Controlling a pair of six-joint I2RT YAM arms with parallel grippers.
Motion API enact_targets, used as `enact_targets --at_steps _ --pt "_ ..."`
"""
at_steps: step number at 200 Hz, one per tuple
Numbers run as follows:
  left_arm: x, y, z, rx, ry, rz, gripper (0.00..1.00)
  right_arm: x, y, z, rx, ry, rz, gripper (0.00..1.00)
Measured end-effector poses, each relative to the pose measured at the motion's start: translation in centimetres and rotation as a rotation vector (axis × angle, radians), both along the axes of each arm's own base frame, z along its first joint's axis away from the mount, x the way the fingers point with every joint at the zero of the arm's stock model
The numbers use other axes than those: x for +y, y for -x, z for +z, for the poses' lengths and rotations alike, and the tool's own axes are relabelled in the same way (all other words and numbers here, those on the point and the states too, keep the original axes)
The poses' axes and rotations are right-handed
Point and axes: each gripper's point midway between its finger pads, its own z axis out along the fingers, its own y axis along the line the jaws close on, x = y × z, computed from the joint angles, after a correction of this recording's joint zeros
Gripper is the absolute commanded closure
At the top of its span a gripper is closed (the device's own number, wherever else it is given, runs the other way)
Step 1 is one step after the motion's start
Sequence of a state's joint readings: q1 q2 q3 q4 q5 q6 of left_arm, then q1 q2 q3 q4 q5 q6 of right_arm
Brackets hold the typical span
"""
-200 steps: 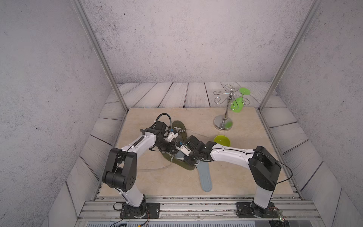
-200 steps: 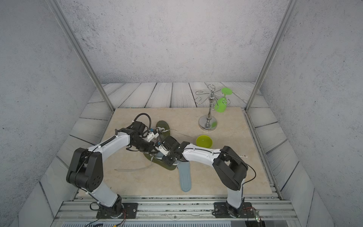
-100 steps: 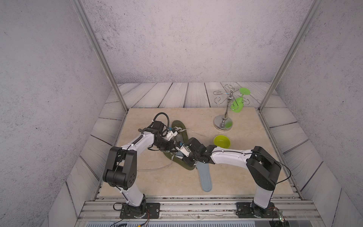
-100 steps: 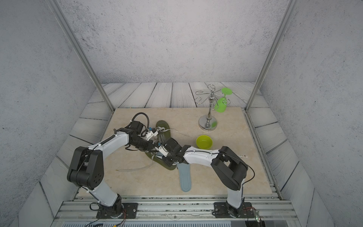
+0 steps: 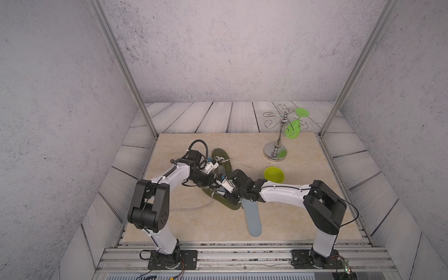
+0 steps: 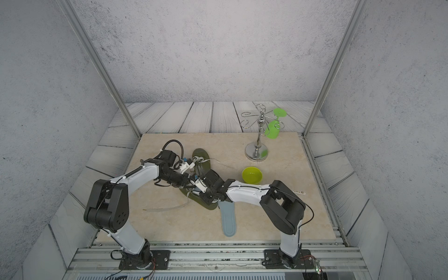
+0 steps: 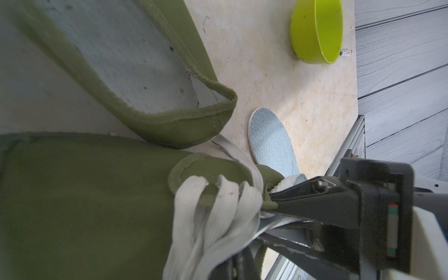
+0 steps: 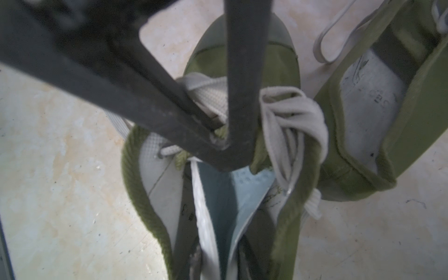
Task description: Insert the insole into the shoe
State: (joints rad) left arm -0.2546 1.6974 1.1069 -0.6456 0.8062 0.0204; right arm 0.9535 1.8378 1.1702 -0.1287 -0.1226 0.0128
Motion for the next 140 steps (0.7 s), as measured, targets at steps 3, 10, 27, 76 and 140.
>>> enact_targets --at_steps 3,10,27,76,140 --pt "0.0 0.0 0.0 0.000 0.001 0.000 1.00 0.1 0.0 0.0 0.001 0.000 -0.001 0.74" --pt "0.0 0.0 0.0 0.002 0.003 0.001 1.00 0.1 -0.1 -0.1 0.000 -0.001 -0.003 0.74" --pt "-0.1 0.0 -0.1 0.005 0.007 0.001 1.00 0.3 -0.3 -0.2 0.000 -0.007 -0.009 0.74" --pt "0.0 0.0 -0.2 0.010 0.019 0.003 1.00 1.0 -0.7 -0.4 0.000 -0.038 -0.029 0.74" --pt "0.2 0.0 -0.7 0.008 0.019 0.010 1.00 1.6 -1.0 -1.1 0.017 -0.062 -0.056 0.73"
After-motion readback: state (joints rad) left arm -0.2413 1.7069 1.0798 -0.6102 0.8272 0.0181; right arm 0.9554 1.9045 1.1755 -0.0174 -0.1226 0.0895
